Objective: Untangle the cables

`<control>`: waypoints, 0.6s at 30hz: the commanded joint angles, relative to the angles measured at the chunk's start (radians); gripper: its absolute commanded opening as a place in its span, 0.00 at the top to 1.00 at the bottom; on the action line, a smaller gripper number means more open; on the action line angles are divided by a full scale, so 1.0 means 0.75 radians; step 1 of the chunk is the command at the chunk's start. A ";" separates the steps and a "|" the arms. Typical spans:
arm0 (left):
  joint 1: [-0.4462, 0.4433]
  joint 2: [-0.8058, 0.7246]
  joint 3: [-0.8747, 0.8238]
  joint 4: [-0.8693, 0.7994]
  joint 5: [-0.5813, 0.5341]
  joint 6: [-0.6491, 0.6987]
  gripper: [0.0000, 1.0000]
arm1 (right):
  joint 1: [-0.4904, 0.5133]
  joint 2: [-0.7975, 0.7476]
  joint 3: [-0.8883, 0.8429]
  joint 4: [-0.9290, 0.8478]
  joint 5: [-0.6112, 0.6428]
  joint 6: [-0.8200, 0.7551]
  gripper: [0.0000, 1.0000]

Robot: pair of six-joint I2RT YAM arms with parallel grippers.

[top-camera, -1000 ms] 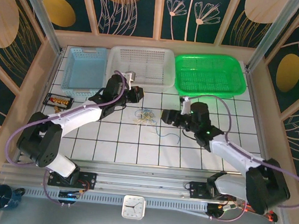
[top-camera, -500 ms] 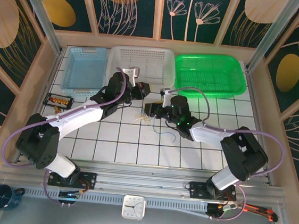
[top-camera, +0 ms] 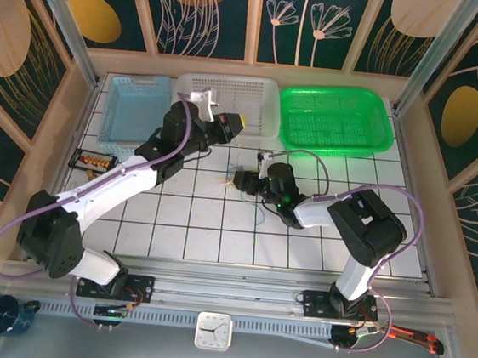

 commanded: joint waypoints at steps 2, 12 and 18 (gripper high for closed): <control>-0.010 -0.073 0.121 -0.020 -0.033 0.027 1.00 | 0.007 0.012 -0.045 0.058 0.103 0.041 0.51; 0.004 -0.105 0.336 -0.166 -0.170 0.170 1.00 | 0.002 -0.012 -0.061 0.023 0.121 0.048 0.53; 0.114 -0.122 0.383 -0.257 -0.257 0.264 1.00 | 0.001 -0.100 -0.050 -0.049 0.084 0.043 0.48</control>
